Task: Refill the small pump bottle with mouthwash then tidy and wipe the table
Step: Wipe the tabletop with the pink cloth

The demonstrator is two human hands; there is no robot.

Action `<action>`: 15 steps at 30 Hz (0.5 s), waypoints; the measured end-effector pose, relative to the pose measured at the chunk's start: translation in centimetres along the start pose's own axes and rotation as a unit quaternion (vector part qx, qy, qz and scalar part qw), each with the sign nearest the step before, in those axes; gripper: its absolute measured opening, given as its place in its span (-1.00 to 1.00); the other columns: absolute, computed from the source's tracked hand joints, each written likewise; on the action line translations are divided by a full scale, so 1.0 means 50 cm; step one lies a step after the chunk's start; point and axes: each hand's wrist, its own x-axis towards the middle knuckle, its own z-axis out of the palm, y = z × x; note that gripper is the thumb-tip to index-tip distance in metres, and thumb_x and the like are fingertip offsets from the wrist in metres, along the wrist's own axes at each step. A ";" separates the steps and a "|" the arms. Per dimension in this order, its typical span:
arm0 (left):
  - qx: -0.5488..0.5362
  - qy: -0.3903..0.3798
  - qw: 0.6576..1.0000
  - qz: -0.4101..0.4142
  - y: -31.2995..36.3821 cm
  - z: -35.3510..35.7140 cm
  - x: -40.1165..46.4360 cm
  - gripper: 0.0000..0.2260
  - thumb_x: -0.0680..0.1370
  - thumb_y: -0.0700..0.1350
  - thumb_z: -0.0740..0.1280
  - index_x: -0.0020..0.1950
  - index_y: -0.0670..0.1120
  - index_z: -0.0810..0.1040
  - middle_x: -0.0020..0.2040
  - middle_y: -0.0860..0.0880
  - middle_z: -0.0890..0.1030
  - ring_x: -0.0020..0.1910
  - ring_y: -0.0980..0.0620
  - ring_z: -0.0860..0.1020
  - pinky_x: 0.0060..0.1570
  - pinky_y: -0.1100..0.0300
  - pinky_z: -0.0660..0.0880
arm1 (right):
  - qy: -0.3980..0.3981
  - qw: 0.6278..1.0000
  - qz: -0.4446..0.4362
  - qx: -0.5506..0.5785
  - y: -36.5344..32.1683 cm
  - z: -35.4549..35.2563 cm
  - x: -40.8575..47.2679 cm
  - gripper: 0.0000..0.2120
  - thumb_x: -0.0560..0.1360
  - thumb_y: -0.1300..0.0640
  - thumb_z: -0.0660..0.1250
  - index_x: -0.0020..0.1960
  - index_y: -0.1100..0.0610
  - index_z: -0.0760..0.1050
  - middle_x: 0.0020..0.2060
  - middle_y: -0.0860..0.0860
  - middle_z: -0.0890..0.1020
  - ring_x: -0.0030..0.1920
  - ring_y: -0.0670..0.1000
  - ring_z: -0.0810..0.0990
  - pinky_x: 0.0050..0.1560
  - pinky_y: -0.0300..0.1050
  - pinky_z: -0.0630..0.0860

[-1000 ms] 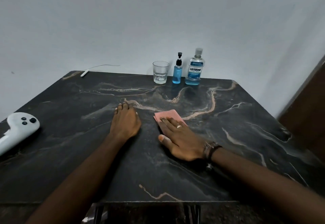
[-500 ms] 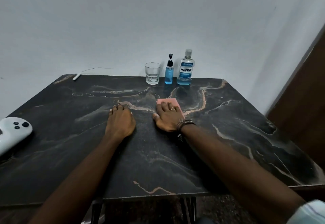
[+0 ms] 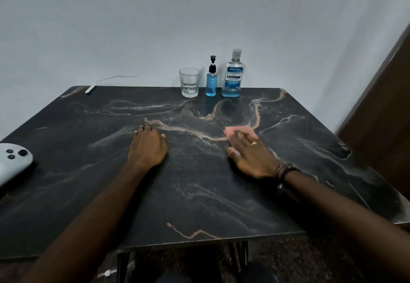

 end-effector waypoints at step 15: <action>-0.036 0.025 0.998 0.042 0.000 -0.009 -0.002 -0.79 0.60 -0.20 0.14 0.14 -0.27 0.48 0.18 -0.33 0.54 0.18 -0.34 0.49 0.18 -0.19 0.44 | 0.001 0.998 -0.056 0.007 -0.234 0.034 0.056 -0.33 0.60 -0.15 -0.05 0.58 0.22 -0.04 0.59 0.19 -0.01 0.58 0.24 -0.04 0.54 0.20 -0.12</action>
